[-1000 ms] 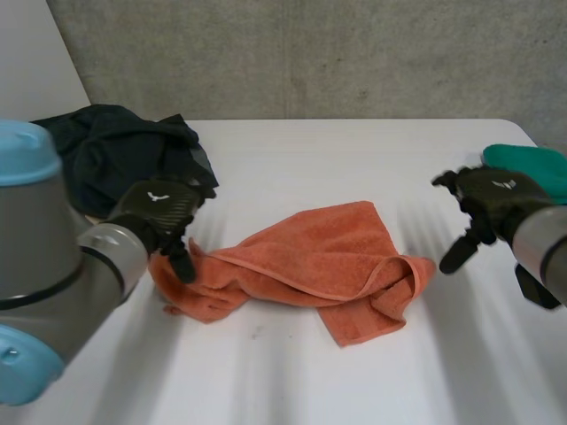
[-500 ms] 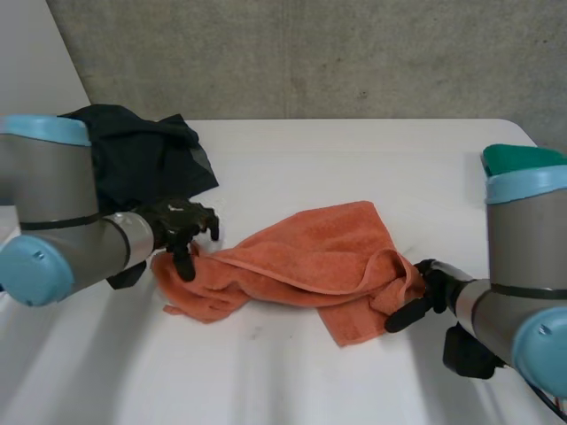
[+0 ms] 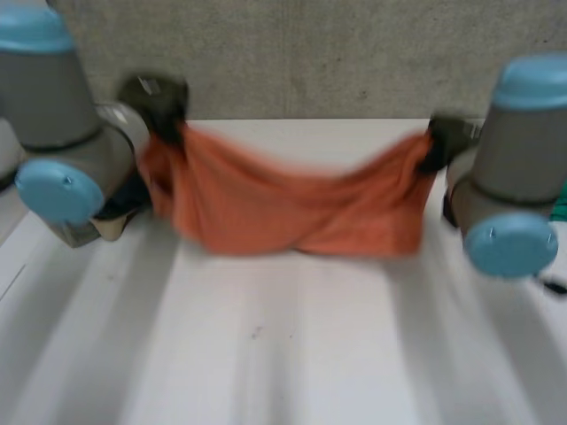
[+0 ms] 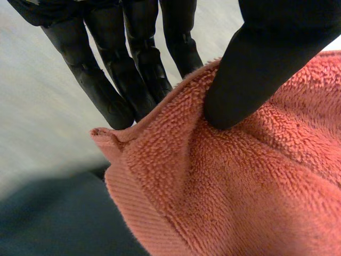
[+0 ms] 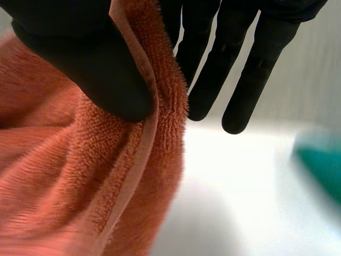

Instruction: Fold the laundry.

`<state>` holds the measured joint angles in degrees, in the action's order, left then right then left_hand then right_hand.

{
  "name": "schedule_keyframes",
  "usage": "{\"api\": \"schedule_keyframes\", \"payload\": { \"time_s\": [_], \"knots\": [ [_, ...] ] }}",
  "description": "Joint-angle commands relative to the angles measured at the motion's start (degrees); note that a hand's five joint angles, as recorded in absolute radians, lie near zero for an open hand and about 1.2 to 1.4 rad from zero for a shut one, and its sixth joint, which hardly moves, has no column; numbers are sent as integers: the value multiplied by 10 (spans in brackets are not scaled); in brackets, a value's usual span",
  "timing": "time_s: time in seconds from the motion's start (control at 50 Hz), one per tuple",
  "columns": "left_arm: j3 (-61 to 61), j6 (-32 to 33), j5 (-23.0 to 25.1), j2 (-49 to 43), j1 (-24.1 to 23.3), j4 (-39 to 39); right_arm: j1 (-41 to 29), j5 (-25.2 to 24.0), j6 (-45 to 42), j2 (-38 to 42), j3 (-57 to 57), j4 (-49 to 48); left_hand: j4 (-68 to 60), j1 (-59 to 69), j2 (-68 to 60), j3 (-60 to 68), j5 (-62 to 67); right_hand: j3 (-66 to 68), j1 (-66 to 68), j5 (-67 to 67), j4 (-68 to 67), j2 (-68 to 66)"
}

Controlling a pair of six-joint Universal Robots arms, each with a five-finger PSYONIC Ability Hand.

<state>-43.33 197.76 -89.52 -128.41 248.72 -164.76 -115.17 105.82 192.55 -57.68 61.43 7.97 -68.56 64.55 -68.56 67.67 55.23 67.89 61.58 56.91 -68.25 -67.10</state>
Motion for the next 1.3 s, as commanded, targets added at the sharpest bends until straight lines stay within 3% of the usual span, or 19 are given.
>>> {"api": "schedule_keyframes", "payload": {
  "time_s": [0.02, 0.1, 0.18, 0.26, 0.46, 0.56, 0.68, 0.9, 1.22, 1.26, 1.28, 1.3],
  "knots": [
    [-21, -123, -42, 104, 27, -205, 17, -6, -224, -41, -107, -136, -114, 155, -114, 123, 148, 121, 184, 131, -118, -129],
    [-109, -170, -10, 152, 30, -262, 28, -55, -222, -78, -79, -235, -114, 155, -114, 123, 148, 121, 184, 131, -118, -129],
    [-211, -172, 21, 168, 32, -284, 32, -119, -233, -96, -28, -202, -114, 155, -114, 123, 148, 121, 184, 131, -118, -129],
    [-309, -141, 15, 167, 35, -295, 37, -154, -259, -95, 31, -137, -114, 155, -114, 123, 148, 121, 184, 131, -118, -129],
    [-489, -79, 7, 110, 53, -283, 68, -168, -364, -52, 214, -71, -114, 155, -114, 123, 148, 121, 184, 131, -118, -129],
    [-525, -66, 26, 110, 51, -223, 62, -203, -420, -38, 289, -82, -114, 155, -114, 123, 148, 121, 184, 131, -118, -129],
    [-525, -34, 62, 152, 50, -166, 58, -201, -417, -58, 320, -113, 216, -176, 217, -208, -183, 121, 184, 131, -118, -129],
    [-498, 25, 88, 159, 57, -159, 54, -196, -405, -76, 339, -120, 319, -279, 319, -311, -286, 121, 184, 131, -118, -129],
    [-449, 115, 72, 90, 50, -118, 60, -196, -410, -83, 339, -119, 294, -254, 294, -285, -261, 121, 184, 131, -118, -129],
    [-449, 118, 74, 92, 49, -117, 60, -196, -413, -83, 339, -118, 184, -144, 184, -175, -151, 121, 184, 131, -118, -129],
    [-448, 119, 74, 98, 49, -117, 60, -196, -415, -83, 338, -118, -18, 58, -18, 27, 52, 121, 184, 131, -118, -129],
    [-446, 119, 72, 101, 49, -117, 60, -196, -419, -83, 338, -117, -113, 154, -113, 122, 147, 121, 184, 131, -118, -129]
  ]
}}
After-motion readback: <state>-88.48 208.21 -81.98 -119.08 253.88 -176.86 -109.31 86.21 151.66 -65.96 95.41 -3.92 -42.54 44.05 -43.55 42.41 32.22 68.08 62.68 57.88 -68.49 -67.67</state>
